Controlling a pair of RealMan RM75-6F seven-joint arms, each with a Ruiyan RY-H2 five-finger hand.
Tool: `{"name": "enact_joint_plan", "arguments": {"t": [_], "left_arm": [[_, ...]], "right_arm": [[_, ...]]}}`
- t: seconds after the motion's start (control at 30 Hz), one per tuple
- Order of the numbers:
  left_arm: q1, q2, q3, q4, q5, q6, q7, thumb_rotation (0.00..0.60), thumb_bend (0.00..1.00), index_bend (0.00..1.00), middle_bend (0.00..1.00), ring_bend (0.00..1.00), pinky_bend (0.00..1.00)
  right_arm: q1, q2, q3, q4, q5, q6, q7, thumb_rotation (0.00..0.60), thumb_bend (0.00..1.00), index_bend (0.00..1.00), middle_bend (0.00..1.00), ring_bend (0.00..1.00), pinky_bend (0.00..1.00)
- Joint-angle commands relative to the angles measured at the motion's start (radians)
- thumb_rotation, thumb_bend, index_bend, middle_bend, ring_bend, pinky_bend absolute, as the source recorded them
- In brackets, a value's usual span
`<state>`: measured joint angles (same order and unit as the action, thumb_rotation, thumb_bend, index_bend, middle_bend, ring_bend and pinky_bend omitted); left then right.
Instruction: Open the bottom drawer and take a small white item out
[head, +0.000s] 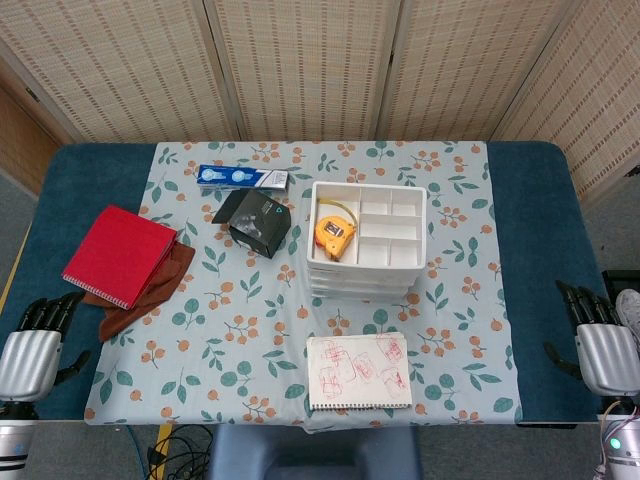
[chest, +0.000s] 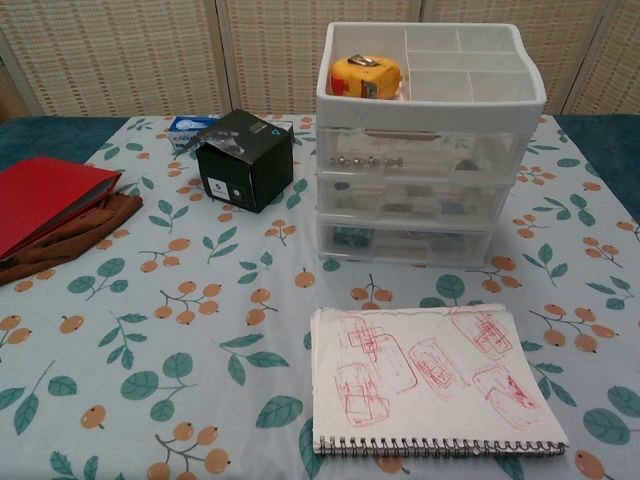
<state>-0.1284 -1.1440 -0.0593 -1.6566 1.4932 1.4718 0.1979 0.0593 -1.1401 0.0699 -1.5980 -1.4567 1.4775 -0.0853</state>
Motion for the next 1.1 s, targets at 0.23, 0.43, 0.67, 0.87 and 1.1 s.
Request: {"name": "enact_joint_plan", "arguments": {"t": [0.23, 0.43, 0.67, 0.87, 1.1], "left_arm": [[-0.003, -0.003, 0.000, 0.001, 0.004, 0.001, 0.002, 0.600, 0.23, 0.10, 0.16, 0.17, 0.13], [-0.002, -0.001, 0.001, -0.002, 0.009, 0.007, 0.000, 0.600, 0.23, 0.10, 0.16, 0.17, 0.13], [-0.003, -0.002, 0.004, 0.001, 0.012, 0.006, -0.006, 0.600, 0.23, 0.10, 0.16, 0.17, 0.13], [-0.001, -0.003, 0.006, 0.006, 0.011, 0.007, -0.014, 0.600, 0.23, 0.10, 0.16, 0.17, 0.13], [-0.003, -0.005, 0.009, 0.011, 0.008, 0.000, -0.019, 0.600, 0.23, 0.10, 0.16, 0.17, 0.13]], "right_arm": [[0.000, -0.001, 0.001, 0.001, 0.001, 0.000, 0.003, 0.600, 0.30, 0.01, 0.12, 0.14, 0.14], [-0.004, -0.006, -0.002, -0.001, 0.000, 0.003, 0.007, 0.600, 0.30, 0.01, 0.16, 0.15, 0.15], [0.016, 0.004, -0.007, -0.043, -0.008, -0.038, 0.019, 0.600, 0.30, 0.01, 0.22, 0.22, 0.23], [0.052, 0.006, -0.005, -0.088, -0.016, -0.090, 0.035, 0.600, 0.30, 0.02, 0.26, 0.27, 0.29], [0.124, -0.040, -0.004, -0.127, -0.024, -0.200, 0.089, 0.600, 0.33, 0.08, 0.41, 0.46, 0.45]]}}
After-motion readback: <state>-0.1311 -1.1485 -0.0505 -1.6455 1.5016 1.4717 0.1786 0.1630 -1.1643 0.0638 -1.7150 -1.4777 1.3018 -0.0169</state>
